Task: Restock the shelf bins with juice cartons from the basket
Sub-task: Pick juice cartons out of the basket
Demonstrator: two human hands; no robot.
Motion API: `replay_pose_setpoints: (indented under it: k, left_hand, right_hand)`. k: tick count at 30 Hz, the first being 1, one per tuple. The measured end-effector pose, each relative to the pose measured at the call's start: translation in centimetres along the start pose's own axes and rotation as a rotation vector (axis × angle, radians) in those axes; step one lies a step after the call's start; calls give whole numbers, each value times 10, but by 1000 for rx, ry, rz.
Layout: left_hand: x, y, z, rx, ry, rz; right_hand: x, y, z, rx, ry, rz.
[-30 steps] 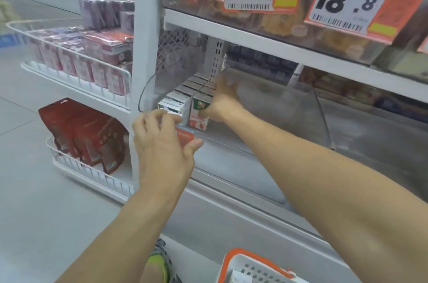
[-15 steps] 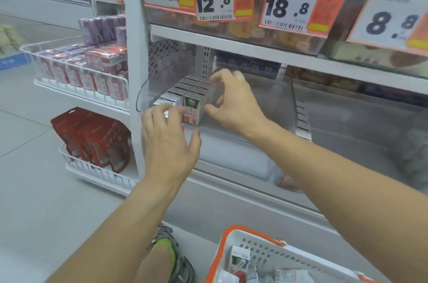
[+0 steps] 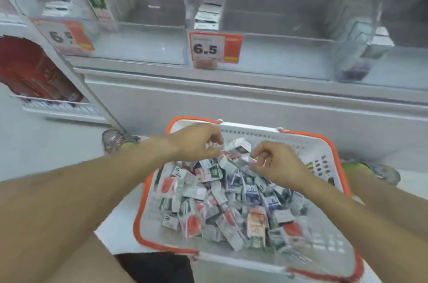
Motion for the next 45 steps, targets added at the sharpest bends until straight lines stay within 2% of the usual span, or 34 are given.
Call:
replay_pose_setpoints:
  k: [4,6,8,15,19,25,28,32,34,37,41,43,45]
  left_hand:
    - [-3,-77,13,-37,146,278]
    - [4,-111,14,29,203,372]
    - [12,-140,9,51,212,426]
    - [24,-209,-13,15,56,474]
    - [24,-223,-13,-58,34,417]
    - [24,-227,-22,-110,-123,426]
    - [23,-218,-18,68,-53,409]
    - [23,-190,-10,631,319,317]
    - [23,-177,-7,830,454,239]
    - [25,-167,-9,1084,524,176]
    - [28,-161,-13,1264,597,189]
    - [27,-158,-16,1307,601,201]
    - [26,-155,-20,1369,603,180]
  right_hand:
    - [32,-32,-69,17,-132,246]
    - [44,-47,-87,79,-151,405]
    - [51,-60,-98,71,-172,475]
    - [48,-101,-103,216,-108,515]
    - [51,-115,-101,382,-81,574]
    - [57,-127,-101,549,-51,571]
    - [55,-126,-98,497,-27,550]
    - [54,-121,-93,396,-51,504]
    - [56,-118,-90,400,-42,508]
    - [58,-115,-86,424,-7,474]
    - [56,-104,-86,200,-115,455]
    - [53,-92,-88,96,-218,416]
    - [50,-76,-94,-201,-416,330]
Point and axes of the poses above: each hand's wrist, its own x-axis away from the middle knuckle, its own y-axis out of the back of the hand, z = x × y, the point moved 4 cm from there along -x, towards the middle knuckle, and after that the axes turned 2 degrees about x, right-handed, at the moved point
